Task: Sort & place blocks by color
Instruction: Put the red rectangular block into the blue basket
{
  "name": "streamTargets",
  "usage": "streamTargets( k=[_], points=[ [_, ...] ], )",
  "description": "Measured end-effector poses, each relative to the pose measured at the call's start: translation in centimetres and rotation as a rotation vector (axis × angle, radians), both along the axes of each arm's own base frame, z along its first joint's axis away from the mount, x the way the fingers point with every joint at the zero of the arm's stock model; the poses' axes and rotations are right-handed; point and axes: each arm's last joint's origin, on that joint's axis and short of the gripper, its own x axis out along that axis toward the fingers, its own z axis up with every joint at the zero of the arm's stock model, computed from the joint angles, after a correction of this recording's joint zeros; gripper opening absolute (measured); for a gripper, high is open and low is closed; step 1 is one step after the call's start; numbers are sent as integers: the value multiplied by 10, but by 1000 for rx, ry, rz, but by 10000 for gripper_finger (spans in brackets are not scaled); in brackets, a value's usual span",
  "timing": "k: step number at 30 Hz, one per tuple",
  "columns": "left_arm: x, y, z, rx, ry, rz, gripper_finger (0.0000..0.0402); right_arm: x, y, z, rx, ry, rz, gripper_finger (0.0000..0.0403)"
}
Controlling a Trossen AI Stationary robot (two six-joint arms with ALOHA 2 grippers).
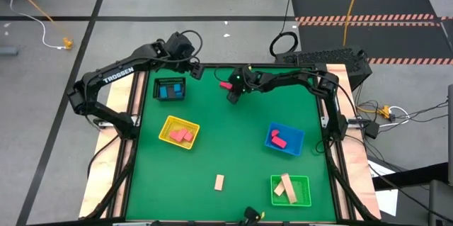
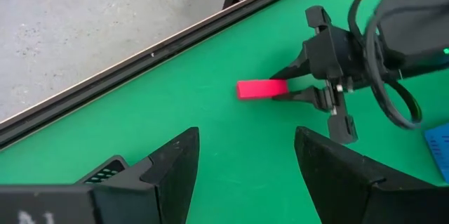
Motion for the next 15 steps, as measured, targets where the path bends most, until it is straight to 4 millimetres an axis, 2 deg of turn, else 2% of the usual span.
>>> streamTargets(
  k=[2,11,15],
  points=[
    [1,-2,0,-2,-1,-6,234,-1,-1,0,37,-19,-7,87],
    [3,-5,0,-8,-1,-14,235,-1,3,9,160,-87,-37,87],
    [3,-5,0,-4,4,-21,234,-2,10,26,162,-107,-33,87]
  ],
)
